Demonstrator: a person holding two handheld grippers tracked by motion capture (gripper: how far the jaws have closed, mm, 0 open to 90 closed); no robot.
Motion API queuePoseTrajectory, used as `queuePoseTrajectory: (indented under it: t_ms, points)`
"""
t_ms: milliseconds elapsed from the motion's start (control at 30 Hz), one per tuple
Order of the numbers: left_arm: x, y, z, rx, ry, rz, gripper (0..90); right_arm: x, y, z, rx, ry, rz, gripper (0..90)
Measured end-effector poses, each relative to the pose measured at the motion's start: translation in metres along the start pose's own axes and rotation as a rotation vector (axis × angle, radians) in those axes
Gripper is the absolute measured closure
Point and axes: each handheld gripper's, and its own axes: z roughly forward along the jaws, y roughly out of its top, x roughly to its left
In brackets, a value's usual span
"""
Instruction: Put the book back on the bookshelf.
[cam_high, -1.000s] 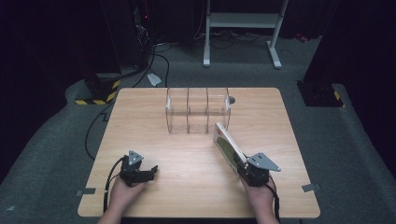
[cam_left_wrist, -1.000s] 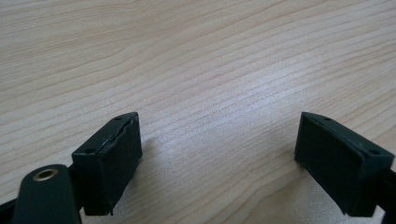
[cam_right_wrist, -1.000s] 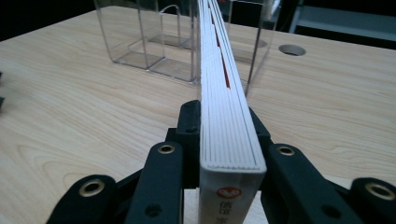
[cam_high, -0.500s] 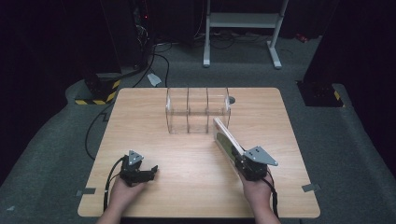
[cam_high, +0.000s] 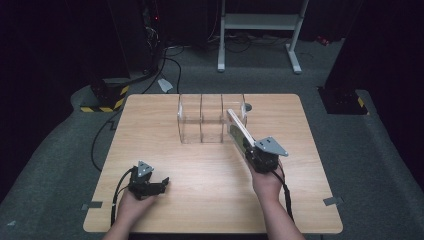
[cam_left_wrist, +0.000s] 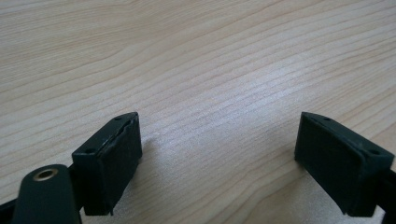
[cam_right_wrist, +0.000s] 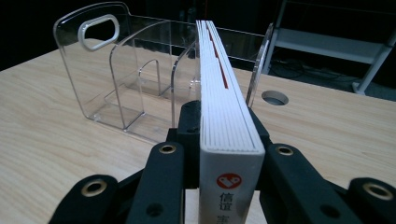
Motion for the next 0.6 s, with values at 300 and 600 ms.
queuePoseTrajectory:
  t_ms: [300,600]
  points:
    - [0.000,0.000,0.000,0.000,-0.002,0.002,14.9,0.001,0.007,0.021,0.000,-0.027,0.008,75.5]
    - [0.000,0.000,0.000,0.001,-0.004,0.012,14.9,0.000,0.011,0.047,0.021,-0.056,0.014,75.5]
